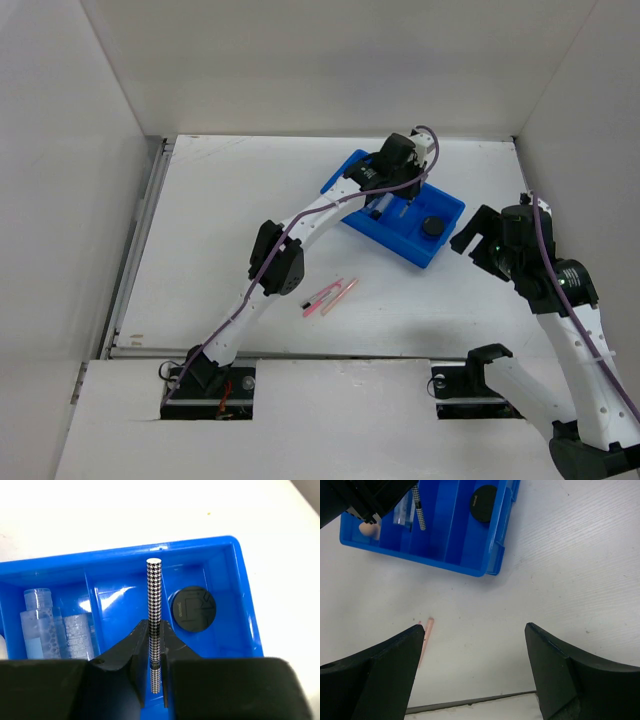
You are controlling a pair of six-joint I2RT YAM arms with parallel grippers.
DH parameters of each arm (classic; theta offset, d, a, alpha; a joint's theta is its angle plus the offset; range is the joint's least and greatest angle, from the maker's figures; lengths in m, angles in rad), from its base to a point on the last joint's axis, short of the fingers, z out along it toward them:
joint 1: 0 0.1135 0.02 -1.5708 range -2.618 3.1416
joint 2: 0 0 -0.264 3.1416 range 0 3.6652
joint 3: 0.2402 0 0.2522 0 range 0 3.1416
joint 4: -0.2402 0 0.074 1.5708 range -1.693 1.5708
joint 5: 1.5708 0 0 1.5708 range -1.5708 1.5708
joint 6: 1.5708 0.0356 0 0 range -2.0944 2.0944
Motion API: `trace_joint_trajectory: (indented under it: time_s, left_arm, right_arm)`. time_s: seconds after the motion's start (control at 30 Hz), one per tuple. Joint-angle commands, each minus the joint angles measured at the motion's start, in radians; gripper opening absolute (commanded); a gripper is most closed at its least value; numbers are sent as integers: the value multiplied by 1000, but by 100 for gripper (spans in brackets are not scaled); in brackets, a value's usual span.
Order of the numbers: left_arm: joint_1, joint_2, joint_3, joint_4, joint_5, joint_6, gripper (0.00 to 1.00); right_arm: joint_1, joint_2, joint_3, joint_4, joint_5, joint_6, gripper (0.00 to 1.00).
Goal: Organize the makeup
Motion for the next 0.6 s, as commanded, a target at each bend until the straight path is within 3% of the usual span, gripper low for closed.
trace_joint_trajectory:
  time_s: [0.0, 0.1, 0.2, 0.3, 0.37, 0.43, 0.47, 0.57]
  left_arm:
    - [0, 12, 43, 47, -13, -21, 8]
    - [0, 12, 43, 38, -23, -21, 34]
    - [0, -12, 43, 29, -23, -21, 71]
    - [0, -58, 43, 9, -33, 2, 89]
    - [0, -101, 11, -26, -64, 14, 98]
    - [0, -209, -47, -63, -105, 24, 98]
    - [0, -257, -152, -63, -163, 34, 98]
    - [0, -463, -346, -100, -240, 34, 88]
  right_arm:
    - [-3, -1, 13, -3, 8, 9, 88]
    - [-3, -1, 23, -3, 8, 9, 88]
    - [-3, -1, 23, -3, 8, 9, 88]
    - [-3, -1, 23, -3, 8, 9, 88]
    - [-3, -10, 33, -12, 8, 9, 88]
    - [-3, -10, 33, -12, -1, 9, 88]
    - [-3, -21, 44, -12, -1, 9, 88]
    - [-3, -21, 44, -12, 8, 9, 88]
